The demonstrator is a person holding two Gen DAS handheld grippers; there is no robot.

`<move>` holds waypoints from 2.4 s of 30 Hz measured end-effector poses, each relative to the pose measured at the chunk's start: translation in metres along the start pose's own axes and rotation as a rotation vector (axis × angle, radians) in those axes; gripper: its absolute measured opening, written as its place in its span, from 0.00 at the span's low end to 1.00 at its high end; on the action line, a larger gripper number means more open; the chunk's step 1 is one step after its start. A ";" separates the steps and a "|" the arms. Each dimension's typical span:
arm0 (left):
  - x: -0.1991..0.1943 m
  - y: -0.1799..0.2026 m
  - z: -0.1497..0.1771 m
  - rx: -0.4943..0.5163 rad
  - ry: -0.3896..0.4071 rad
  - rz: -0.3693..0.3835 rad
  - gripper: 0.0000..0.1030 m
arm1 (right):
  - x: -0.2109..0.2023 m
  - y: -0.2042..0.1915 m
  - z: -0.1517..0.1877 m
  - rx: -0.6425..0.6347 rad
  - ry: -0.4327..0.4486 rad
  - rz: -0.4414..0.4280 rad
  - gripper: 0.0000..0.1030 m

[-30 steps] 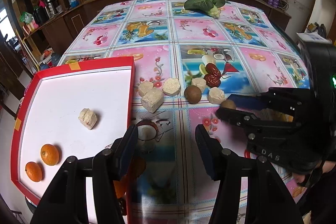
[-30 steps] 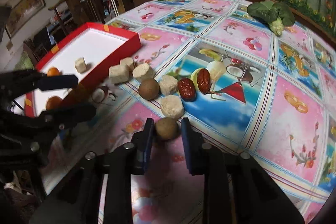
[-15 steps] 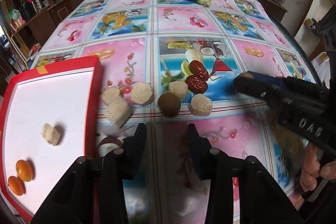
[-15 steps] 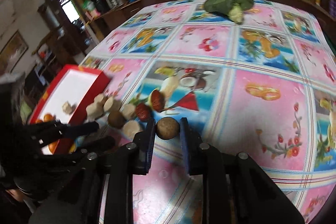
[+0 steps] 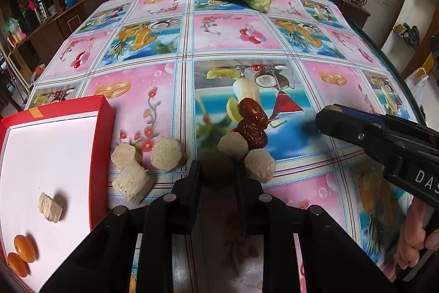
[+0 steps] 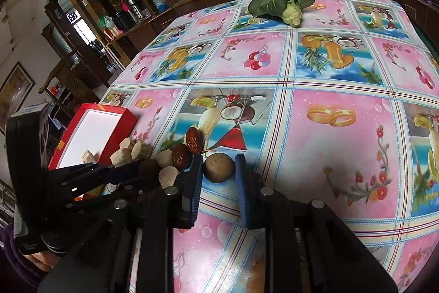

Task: Organize fruits
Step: 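Grasp a brown round nut with the left tool while the right tool grasps another nut, then lower both nuts into the tray and open both tools, then move both open tools back toward the fruit pile on the tablecloth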

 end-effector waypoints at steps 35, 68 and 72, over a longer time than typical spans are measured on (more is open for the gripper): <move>-0.122 -0.101 0.123 -0.170 0.140 -0.152 0.22 | 0.024 -0.176 0.078 -0.262 -0.030 -0.270 0.25; -0.110 -0.128 0.156 -0.275 0.036 -0.244 0.40 | 0.042 -0.193 0.077 -0.288 -0.094 -0.275 0.42; -0.120 -0.115 0.138 -0.234 0.065 -0.257 0.45 | 0.018 -0.145 0.057 -0.232 -0.029 -0.234 0.45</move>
Point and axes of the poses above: each gripper's, at about its wrist camera, not at the fingertips, and x roughly the way its jaws point, y to its right, z to its underside, the point moved 4 cm from there along x, roughly the way its jaws point, and after that the axes turned 13 degrees about x, right-handed, at the moved point
